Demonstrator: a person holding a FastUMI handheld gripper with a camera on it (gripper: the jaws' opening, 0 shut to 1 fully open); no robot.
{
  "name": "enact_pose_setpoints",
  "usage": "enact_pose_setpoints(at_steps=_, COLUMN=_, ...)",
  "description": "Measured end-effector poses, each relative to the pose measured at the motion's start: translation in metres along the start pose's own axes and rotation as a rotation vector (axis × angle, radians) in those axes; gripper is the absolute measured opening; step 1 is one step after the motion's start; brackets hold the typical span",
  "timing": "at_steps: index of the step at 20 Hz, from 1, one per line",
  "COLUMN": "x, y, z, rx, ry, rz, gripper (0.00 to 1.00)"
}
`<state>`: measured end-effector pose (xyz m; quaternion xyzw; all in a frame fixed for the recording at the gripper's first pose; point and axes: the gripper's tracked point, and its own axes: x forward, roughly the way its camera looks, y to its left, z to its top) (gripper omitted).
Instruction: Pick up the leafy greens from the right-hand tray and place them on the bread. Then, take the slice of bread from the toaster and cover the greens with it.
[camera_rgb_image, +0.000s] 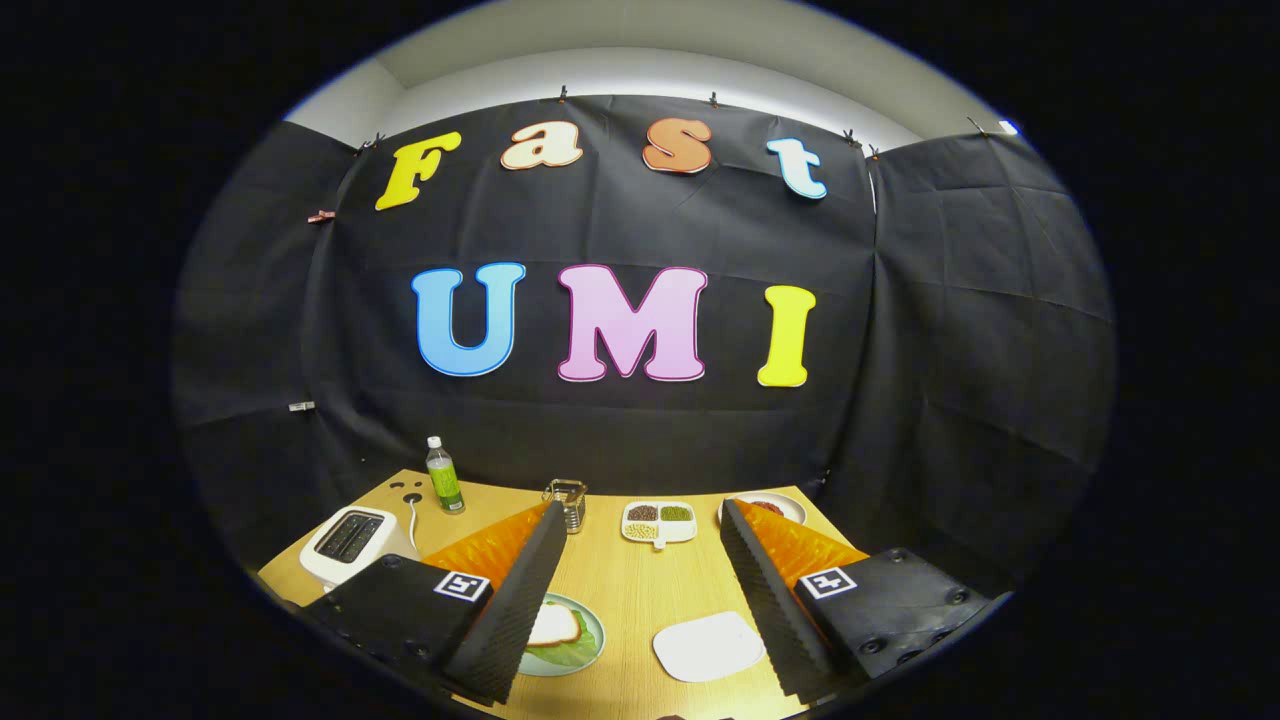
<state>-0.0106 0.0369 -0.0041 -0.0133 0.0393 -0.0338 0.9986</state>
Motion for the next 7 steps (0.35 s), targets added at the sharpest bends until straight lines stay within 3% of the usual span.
enact_pose_setpoints(at_steps=7, x=0.003, y=0.009, z=0.011, rx=-0.007, ry=0.006, rz=0.030, gripper=0.96)
